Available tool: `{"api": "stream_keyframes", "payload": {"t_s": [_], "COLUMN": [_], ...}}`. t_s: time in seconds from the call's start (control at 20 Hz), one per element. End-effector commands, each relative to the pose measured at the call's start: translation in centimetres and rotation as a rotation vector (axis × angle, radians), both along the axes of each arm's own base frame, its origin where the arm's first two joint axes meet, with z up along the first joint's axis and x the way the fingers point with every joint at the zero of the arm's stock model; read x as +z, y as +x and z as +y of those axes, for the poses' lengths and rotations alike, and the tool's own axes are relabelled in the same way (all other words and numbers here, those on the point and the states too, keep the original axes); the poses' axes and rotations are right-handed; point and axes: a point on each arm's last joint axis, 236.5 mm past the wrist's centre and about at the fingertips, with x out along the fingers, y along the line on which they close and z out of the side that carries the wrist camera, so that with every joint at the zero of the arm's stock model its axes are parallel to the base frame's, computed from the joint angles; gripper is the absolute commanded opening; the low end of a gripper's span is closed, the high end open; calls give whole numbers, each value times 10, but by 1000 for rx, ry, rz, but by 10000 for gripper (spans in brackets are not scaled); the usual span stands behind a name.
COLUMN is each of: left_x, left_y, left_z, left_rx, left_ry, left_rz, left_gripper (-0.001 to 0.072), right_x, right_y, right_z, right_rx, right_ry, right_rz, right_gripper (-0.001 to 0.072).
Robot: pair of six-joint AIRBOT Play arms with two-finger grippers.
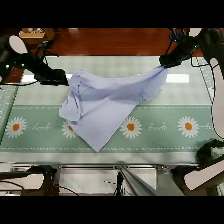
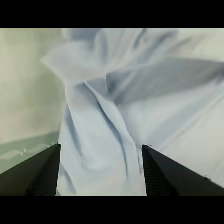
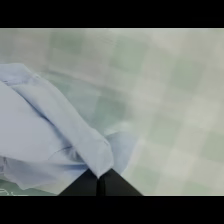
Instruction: Fold the shirts.
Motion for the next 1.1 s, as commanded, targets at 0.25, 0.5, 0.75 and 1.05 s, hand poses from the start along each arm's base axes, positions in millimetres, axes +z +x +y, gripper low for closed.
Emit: {"api": "stream_keyframes", "payload": {"t_s": [0.25, 0.5, 0.75, 1.05], "left_x": [-34, -63, -95, -125], "left_y": [-200, -258, -276, -266], "left_z": [-41, -104, -110, -125], "left_rx": [124, 307, 341, 384], "left_ry": [-187, -565, -528, -494], "left_rz": [252, 343, 413, 433], "left_gripper": [596, 596, 596, 595], "right_x": [3, 6, 6, 5], "right_y": [6, 8, 8, 5], "right_z": [0, -11, -14, -14], "right_rx": [-31, -72, -78, -76], "right_ry": [109, 179, 179, 178], "right_rz": [-17, -16, -17, -4], "right_gripper": [22, 22, 22, 22]}}
